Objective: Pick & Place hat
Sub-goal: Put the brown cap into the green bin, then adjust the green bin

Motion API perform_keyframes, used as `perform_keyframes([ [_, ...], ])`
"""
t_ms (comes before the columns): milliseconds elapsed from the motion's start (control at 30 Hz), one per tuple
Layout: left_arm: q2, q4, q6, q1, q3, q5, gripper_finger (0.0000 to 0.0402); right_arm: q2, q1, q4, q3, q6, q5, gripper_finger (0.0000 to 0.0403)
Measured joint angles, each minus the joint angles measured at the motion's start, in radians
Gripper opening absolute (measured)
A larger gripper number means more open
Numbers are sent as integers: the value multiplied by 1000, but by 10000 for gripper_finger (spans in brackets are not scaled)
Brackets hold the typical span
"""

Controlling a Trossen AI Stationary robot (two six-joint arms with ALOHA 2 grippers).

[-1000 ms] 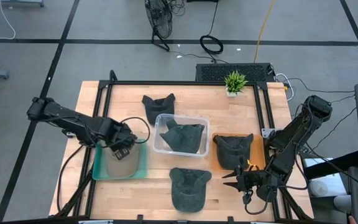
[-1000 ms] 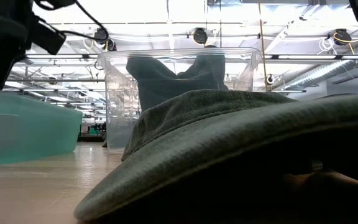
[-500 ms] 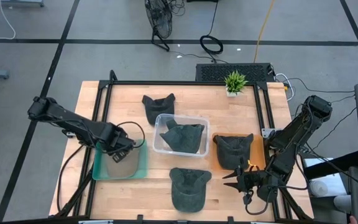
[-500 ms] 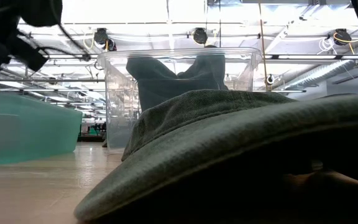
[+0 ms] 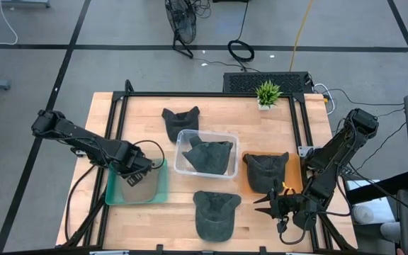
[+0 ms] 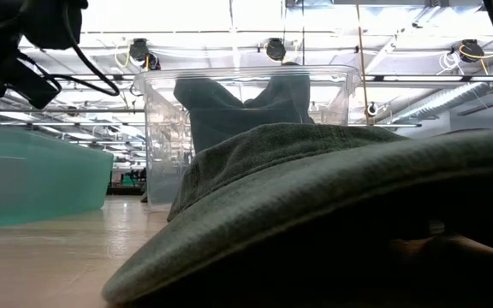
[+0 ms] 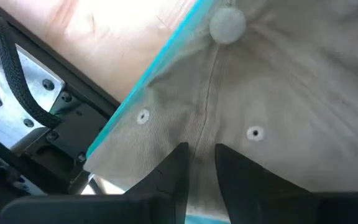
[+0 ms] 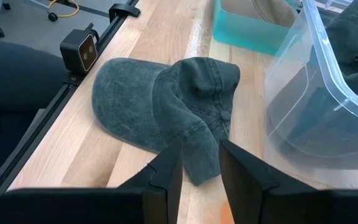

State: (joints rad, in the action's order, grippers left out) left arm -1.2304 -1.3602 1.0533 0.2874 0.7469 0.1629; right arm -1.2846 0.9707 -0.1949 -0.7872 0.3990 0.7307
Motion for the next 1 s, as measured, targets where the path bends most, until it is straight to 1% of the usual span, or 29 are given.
perform_keyframes([
  [67, 0, -25, -45, -10, 17, 17, 90, 0, 0, 0, 0, -4, 0, 93],
  [167, 0, -93, -73, -28, 73, 17, 90, 0, 0, 0, 0, -16, 0, 93],
  [300, 0, -184, -97, -50, 180, -53, 90, 0, 0, 2, 0, -21, 4, 93],
  [400, 0, -189, -122, -66, 264, -182, 90, 0, 0, 3, 0, -22, 7, 93],
  [500, 0, -157, -179, -83, 334, -395, 90, 0, 0, 4, 0, -32, 36, 93],
  [567, 0, -120, -235, -96, 360, -546, 90, 0, 0, 4, 0, -52, 56, 93],
  [600, 0, -102, -263, -105, 367, -605, 90, 0, -2, 5, 0, -66, 58, 93],
  [667, 0, -67, -336, -141, 376, -661, 90, 2, -6, 9, 0, -105, 58, 93],
  [733, 1, -17, -428, -197, 376, -658, 90, 15, -13, 21, 0, -144, 58, 93],
  [800, 1, 62, -501, -261, 366, -601, 90, 31, -27, 54, 0, -178, 64, 93],
  [833, 0, 98, -522, -289, 361, -552, 90, 39, -32, 72, 0, -189, 75, 93],
  [900, 0, 160, -551, -329, 354, -412, 90, 54, -41, 100, 0, -203, 84, 93],
  [1000, 0, 207, -584, -316, 354, -176, 90, 65, -42, 114, -1, -203, 80, 93],
])
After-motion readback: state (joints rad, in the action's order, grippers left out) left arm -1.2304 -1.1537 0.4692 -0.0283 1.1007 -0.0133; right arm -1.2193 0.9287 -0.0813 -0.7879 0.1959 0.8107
